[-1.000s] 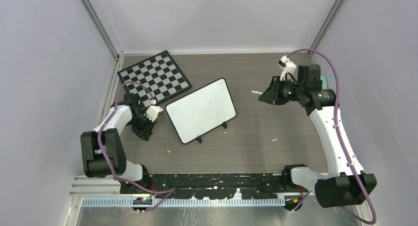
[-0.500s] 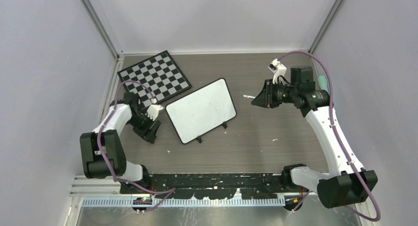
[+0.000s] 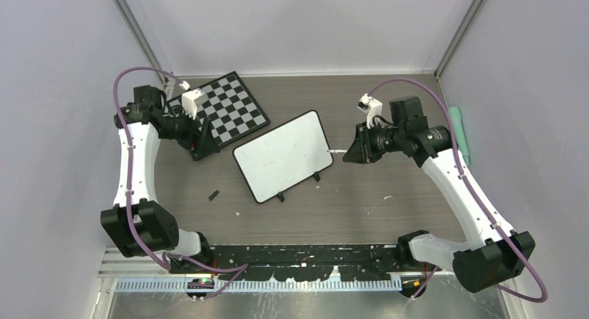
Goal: Write a sentence on the whiteboard
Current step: Place the pen cap at the center of the board, then write a sentence on the whiteboard.
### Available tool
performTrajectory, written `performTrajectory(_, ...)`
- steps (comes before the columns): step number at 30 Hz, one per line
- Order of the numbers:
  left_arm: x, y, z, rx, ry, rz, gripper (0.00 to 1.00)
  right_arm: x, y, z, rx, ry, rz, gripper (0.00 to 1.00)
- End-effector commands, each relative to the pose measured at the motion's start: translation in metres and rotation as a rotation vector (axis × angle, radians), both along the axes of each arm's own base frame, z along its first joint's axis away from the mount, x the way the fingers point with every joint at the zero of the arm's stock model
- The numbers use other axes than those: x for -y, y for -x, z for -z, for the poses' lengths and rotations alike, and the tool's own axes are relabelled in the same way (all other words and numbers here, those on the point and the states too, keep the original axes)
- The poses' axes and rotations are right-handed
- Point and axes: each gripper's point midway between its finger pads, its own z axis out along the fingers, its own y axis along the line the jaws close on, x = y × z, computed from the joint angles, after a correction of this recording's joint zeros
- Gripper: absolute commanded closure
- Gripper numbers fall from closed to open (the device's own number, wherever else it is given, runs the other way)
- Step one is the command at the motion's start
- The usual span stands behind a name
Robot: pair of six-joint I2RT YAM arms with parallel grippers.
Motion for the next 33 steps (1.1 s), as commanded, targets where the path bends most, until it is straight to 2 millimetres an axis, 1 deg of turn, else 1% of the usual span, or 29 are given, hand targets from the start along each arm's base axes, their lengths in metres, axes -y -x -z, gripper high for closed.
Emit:
performTrajectory(1,0.045,0.011,-0.047,-0.004,0.23,0.06,0.21,-0.014,0.007,-0.017,0.09,-0.007,-0.072,1.0)
performTrajectory(3,0.06,0.013,-0.047,-0.037,0.261,0.096,0.21,-0.022,0.01,-0.017,0.099,-0.013,-0.101,1.0)
performTrajectory(6,0.078,0.016,-0.039,-0.101,0.299,0.146,0.21,-0.035,0.013,-0.019,0.112,-0.023,-0.138,1.0)
performTrajectory(9,0.089,0.017,-0.03,-0.148,0.318,0.174,0.21,-0.043,0.014,-0.021,0.115,-0.039,-0.162,1.0)
performTrajectory(13,0.099,0.019,-0.021,-0.188,0.33,0.204,0.21,-0.051,0.02,-0.023,0.106,-0.065,-0.204,1.0)
performTrajectory(17,0.117,0.028,-0.015,-0.227,0.333,0.264,0.22,-0.055,0.027,-0.021,0.097,-0.073,-0.24,1.0)
performTrajectory(25,0.133,0.029,-0.005,-0.271,0.335,0.294,0.27,-0.065,0.035,-0.024,0.101,-0.075,-0.291,1.0)
performTrajectory(33,0.148,0.038,-0.001,-0.312,0.341,0.338,0.31,-0.073,0.044,-0.03,0.112,-0.096,-0.362,1.0)
